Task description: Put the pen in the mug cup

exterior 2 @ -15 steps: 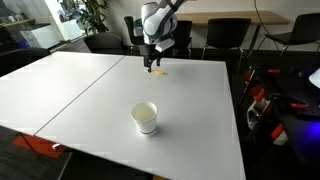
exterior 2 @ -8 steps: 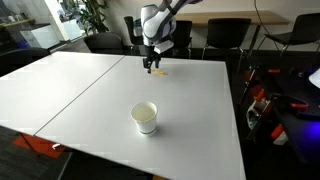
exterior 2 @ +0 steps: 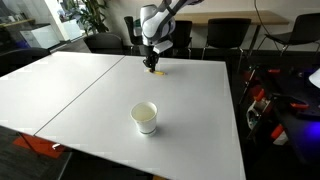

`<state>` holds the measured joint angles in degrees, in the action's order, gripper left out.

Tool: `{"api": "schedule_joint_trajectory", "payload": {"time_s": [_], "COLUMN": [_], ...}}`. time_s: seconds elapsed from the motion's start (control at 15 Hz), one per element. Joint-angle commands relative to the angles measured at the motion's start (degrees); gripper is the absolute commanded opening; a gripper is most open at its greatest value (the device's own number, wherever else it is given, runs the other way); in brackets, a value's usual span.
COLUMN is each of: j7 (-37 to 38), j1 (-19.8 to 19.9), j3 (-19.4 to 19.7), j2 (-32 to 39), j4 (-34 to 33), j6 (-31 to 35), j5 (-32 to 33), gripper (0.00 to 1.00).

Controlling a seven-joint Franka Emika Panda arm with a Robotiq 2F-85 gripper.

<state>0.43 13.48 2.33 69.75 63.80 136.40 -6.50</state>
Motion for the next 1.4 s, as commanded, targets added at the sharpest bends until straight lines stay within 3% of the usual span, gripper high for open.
{"api": "schedule_joint_trajectory", "payload": {"time_s": [0.0, 0.47, 0.87, 1.33], "j7": [1.6, 2.6, 2.3, 3.0], "j1": [0.1, -0.5, -2.0, -5.1], "j3": [0.2, 0.6, 0.9, 2.1], "j2": [1.5, 0.3, -6.5, -15.9], "j4": [-3.6, -3.4, 3.4, 12.0], "j6": [-3.1, -5.1, -2.9, -7.0], "j5": [-0.4, -0.2, 0.5, 2.4], "gripper": [0.00, 0.03, 0.03, 0.03]}}
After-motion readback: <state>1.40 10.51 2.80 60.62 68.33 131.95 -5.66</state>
